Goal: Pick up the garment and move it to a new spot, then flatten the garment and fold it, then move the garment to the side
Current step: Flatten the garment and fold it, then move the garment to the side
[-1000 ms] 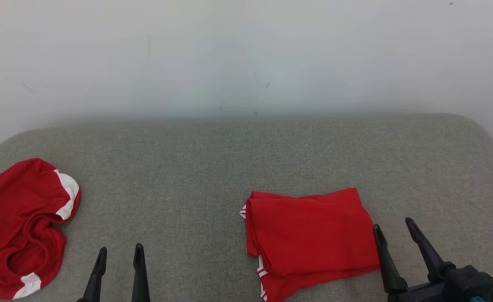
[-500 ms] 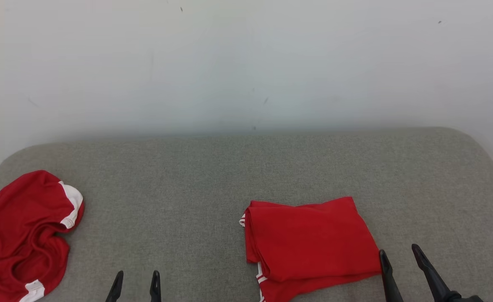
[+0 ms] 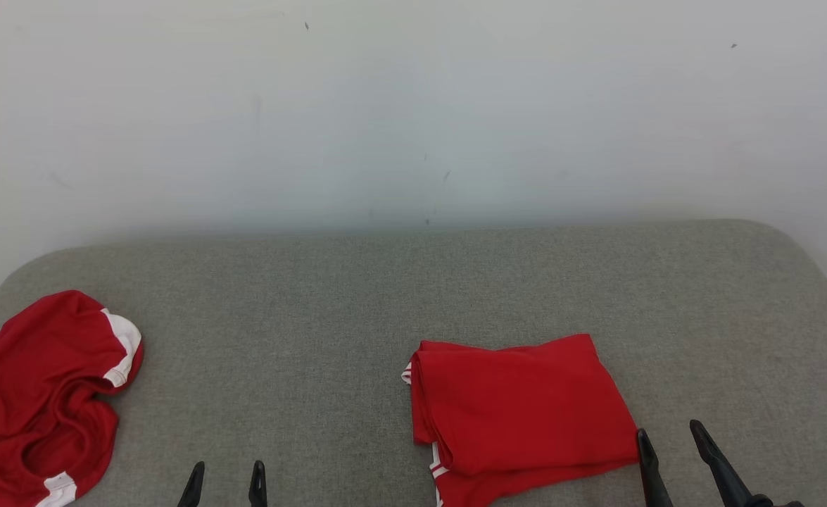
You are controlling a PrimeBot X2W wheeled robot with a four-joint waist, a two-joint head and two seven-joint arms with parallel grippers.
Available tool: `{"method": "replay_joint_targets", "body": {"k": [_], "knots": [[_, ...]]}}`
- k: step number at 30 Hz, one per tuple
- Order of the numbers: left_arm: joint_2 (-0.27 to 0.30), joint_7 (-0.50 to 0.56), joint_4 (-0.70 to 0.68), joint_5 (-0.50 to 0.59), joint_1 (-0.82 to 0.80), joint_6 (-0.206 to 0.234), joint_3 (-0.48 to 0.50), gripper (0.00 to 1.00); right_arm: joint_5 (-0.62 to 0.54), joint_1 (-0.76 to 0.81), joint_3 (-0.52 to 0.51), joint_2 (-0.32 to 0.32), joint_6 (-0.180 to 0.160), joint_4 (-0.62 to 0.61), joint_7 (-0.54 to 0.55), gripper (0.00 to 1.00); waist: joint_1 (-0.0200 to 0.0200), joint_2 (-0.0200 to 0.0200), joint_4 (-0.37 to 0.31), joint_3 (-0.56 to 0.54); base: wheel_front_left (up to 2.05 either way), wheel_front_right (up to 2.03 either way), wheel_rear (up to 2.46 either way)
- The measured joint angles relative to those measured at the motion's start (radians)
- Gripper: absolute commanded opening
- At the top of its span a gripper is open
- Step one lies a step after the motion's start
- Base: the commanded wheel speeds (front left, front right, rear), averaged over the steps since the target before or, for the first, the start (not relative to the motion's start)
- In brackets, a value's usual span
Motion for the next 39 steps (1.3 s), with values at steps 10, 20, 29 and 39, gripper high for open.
{"method": "replay_joint_targets", "body": {"k": [10,20,29,39], "knots": [[-0.016,0.000,0.008,-0.008,0.006,-0.024,0.032,1.00,0.002,0.000,0.016,0.000,0.000,0.014,0.000,1.00,0.0000,0.0001,0.000,-0.002,0.00,0.00,0.00],[-0.019,0.000,0.020,0.000,0.010,-0.035,0.034,1.00,0.010,-0.001,0.021,-0.009,0.000,0.030,0.000,1.00,0.0000,0.0001,0.012,0.000,0.00,0.00,0.00],[-0.019,0.000,0.025,0.000,0.009,-0.045,0.026,1.00,0.076,-0.055,0.045,-0.036,0.000,0.081,0.000,1.00,0.0001,0.0001,0.027,0.019,0.00,0.00,0.00],[-0.020,0.000,0.027,0.029,-0.017,-0.072,0.008,1.00,0.367,-0.308,0.222,-0.197,0.000,0.348,0.030,1.00,0.0001,0.0001,0.054,0.069,0.00,0.00,0.00]]}}
